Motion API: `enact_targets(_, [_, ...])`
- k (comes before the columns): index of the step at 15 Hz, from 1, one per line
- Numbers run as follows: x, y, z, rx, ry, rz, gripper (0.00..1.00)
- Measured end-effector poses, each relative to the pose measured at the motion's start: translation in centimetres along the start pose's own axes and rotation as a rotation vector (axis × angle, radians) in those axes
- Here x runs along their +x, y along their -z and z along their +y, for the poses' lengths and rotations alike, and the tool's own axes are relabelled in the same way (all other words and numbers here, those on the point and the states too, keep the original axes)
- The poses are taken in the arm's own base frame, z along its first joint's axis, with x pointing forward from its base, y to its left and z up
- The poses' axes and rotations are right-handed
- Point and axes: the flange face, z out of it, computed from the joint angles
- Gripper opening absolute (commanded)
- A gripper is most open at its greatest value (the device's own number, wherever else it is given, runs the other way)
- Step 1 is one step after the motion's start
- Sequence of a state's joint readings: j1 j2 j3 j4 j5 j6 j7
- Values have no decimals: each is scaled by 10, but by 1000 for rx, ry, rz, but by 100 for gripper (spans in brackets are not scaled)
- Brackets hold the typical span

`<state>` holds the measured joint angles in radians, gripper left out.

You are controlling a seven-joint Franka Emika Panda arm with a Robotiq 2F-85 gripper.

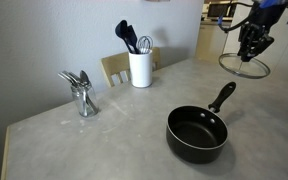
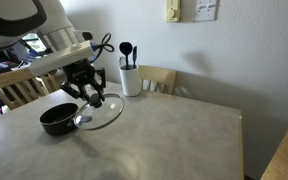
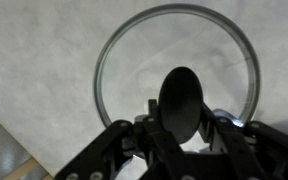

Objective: Pick the lid on the pot and place it on the table

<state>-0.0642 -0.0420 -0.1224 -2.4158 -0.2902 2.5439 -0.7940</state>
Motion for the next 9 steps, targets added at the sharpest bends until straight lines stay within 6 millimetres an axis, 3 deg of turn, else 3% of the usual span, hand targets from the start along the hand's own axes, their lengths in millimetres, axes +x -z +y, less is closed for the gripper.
enact_targets(5, [-59,-28,13,17,-87,-2,14])
enact_targets(9, [-76,-54,7,61,-172,24,14])
